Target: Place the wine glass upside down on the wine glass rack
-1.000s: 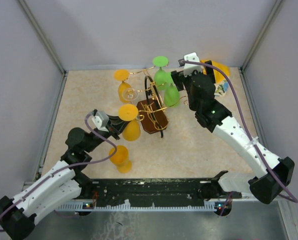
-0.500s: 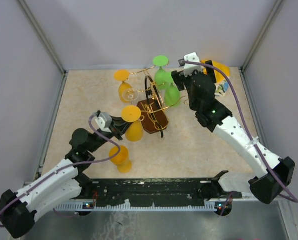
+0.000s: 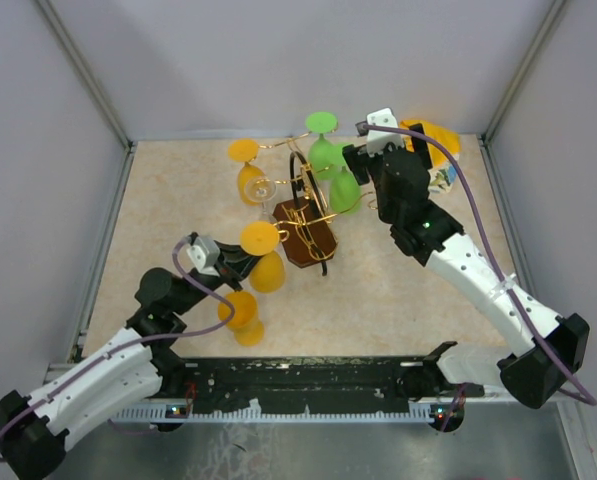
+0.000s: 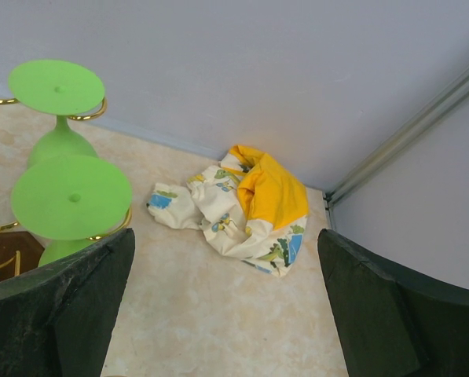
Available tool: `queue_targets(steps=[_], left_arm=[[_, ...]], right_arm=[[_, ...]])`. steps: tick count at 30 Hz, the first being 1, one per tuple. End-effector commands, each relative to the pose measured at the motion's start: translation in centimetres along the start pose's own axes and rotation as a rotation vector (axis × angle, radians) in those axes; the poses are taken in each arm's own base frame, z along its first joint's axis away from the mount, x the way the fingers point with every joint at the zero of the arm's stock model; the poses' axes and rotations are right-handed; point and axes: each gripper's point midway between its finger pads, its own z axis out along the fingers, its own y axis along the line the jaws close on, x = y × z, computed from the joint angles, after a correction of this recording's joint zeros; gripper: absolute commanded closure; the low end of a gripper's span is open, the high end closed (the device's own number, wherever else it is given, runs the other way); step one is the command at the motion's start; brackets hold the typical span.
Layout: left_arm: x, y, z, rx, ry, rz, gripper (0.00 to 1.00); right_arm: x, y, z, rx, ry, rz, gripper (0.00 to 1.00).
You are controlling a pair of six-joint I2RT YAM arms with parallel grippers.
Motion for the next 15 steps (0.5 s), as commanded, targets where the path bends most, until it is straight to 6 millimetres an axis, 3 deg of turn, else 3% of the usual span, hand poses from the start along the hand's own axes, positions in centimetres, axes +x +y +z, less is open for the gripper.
queue_targets(steps=[1, 6, 15], left_arm=[[0.9, -0.4, 0.4, 0.024, -0.011, -0.017, 1.0], [2.2, -0.7, 1.6, 0.056, -0.002, -0.035, 1.0], [1.6, -0.6, 2.8, 0.065, -0.029, -0.002, 1.0]], right_arm=[[-1.6, -1.5, -0.5, 0.037, -0.045, 0.033, 0.01], [-1.8, -1.7, -0.6, 0.037, -0.048, 0.03, 0.01], [-2.2, -2.1, -0.6, 0.053, -0.051, 0.015, 0.01]])
